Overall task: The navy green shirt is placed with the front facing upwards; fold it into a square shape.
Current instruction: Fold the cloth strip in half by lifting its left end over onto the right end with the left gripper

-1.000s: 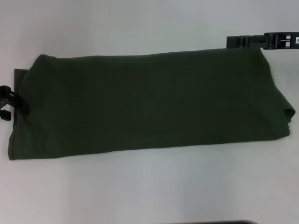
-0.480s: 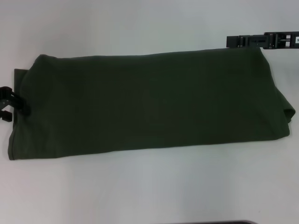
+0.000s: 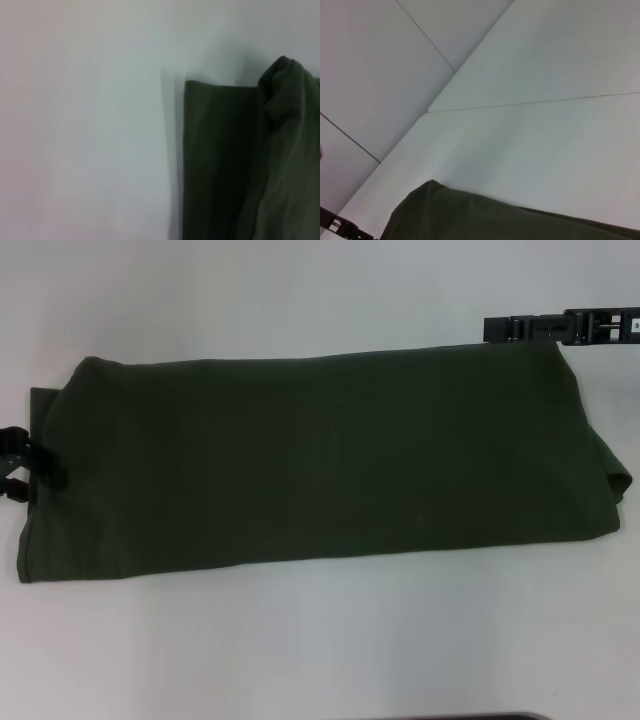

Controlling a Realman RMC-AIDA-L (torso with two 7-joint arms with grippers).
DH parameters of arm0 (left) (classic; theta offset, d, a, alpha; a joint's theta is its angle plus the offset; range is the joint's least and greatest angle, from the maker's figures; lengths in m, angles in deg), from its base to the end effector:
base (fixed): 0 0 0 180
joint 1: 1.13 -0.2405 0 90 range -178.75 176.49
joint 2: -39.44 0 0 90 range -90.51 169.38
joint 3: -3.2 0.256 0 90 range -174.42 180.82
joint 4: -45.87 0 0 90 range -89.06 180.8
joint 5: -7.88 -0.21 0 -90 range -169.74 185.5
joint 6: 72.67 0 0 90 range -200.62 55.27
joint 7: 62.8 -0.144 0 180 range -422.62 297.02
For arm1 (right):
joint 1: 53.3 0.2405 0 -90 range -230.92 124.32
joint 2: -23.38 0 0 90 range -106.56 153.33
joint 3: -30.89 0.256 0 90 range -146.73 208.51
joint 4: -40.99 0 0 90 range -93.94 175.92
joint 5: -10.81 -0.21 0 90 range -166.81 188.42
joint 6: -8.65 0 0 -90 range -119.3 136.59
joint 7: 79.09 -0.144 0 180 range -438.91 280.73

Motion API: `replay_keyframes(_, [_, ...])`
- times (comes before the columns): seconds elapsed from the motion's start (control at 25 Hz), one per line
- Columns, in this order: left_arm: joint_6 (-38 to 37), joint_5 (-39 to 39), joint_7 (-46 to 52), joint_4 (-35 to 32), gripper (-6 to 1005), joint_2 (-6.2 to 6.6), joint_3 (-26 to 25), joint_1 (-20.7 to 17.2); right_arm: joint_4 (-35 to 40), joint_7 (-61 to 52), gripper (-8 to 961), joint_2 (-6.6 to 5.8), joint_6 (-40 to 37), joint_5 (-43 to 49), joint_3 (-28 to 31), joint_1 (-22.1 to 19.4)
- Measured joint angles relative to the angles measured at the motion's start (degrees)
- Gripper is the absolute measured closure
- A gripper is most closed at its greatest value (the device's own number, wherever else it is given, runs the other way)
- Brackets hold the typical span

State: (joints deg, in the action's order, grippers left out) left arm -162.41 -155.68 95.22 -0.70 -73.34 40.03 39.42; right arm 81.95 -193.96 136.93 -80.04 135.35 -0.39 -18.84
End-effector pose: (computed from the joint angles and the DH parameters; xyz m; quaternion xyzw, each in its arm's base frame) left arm -0.3137 0.3571 0.0668 -0.6722 -0.7099 0.0949 0.1878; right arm 0.2771 0.3623 0.0573 -0.8481 0.4649 0.2154 0.1347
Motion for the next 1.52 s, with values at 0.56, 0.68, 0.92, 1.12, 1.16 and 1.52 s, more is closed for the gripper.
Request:
replay_keyframes(0.56, [0.0,0.0,0.0,0.1,466,-0.12,0.1,0.1,0.0,0.0,151,0.00,0.0,0.0,0.0,0.1])
replay_keyframes(0.68, [0.0,0.0,-0.1,0.4,466,-0.13,0.1,0.3,0.0,0.0,151,0.00,0.0,0.0,0.0,0.1])
replay_keyframes(0.92, [0.0,0.0,-0.2,1.0,466,-0.16,0.1,0.5,0.0,0.0,151,0.00,0.0,0.0,0.1,0.0])
replay_keyframes(1.12, [0.1,0.0,-0.1,1.0,466,0.05,0.1,0.5,0.0,0.0,151,0.00,0.0,0.0,0.2,-0.1])
replay_keyframes(1.16, [0.1,0.0,-0.1,1.0,466,0.05,0.1,0.5,0.0,0.0,151,0.00,0.0,0.0,0.2,-0.1])
replay_keyframes(1.52, [0.1,0.0,-0.1,1.0,465,0.03,0.1,0.6,0.0,0.0,152,0.00,0.0,0.1,0.3,0.0])
